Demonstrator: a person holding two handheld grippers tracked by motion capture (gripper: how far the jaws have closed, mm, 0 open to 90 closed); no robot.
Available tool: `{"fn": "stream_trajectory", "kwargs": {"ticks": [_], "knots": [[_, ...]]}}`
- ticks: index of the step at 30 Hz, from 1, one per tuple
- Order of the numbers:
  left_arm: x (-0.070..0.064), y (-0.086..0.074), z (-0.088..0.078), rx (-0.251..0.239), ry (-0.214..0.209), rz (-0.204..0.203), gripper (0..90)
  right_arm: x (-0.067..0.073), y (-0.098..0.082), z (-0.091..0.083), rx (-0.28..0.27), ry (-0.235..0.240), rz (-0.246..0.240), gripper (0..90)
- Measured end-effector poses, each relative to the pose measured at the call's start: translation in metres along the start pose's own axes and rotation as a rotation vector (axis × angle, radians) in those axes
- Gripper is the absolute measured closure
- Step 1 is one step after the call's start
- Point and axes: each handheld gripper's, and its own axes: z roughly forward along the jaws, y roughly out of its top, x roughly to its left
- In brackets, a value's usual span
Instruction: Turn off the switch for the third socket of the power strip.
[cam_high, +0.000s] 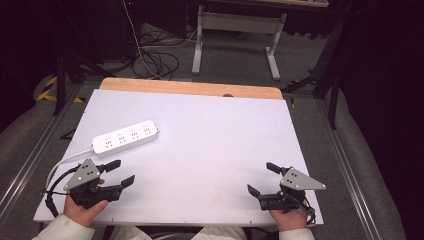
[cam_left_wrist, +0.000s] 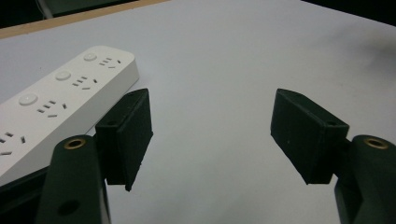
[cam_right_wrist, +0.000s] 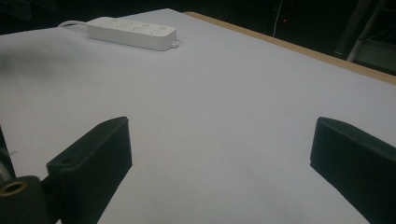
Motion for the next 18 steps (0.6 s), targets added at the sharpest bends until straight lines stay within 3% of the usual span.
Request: {"fn": "stream_trajectory", "kwargs": {"ticks": [6, 9, 14, 15, 18], "knots": [[0.0013, 0.0002, -0.0015, -0.015, 0.013, -0.048, 29.9, -0.0002, -0.0003, 0.0000, -0.003, -0.003, 0.000, 6.1], [0.0016, 0.0000, -0.0016, -0.023, 0.025, -0.053, 29.7, -0.0005, 0.0000, -0.0002, -0.004, -0.003, -0.001, 6.4], [0.0007, 0.0008, -0.0017, -0.013, 0.031, -0.026, 30.0, 0.0001, 0.0001, -0.0007, -0.006, -0.005, -0.005, 6.5], [-0.0006, 0.0020, -0.0018, -0.007, 0.044, 0.009, 30.3, 0.0002, 0.0002, -0.0007, -0.009, -0.004, -0.005, 6.4], [-0.0027, 0.0037, -0.0021, 0.003, 0.054, 0.032, 31.8, 0.0002, -0.0001, 0.0002, -0.004, -0.001, -0.002, 6.4]]}}
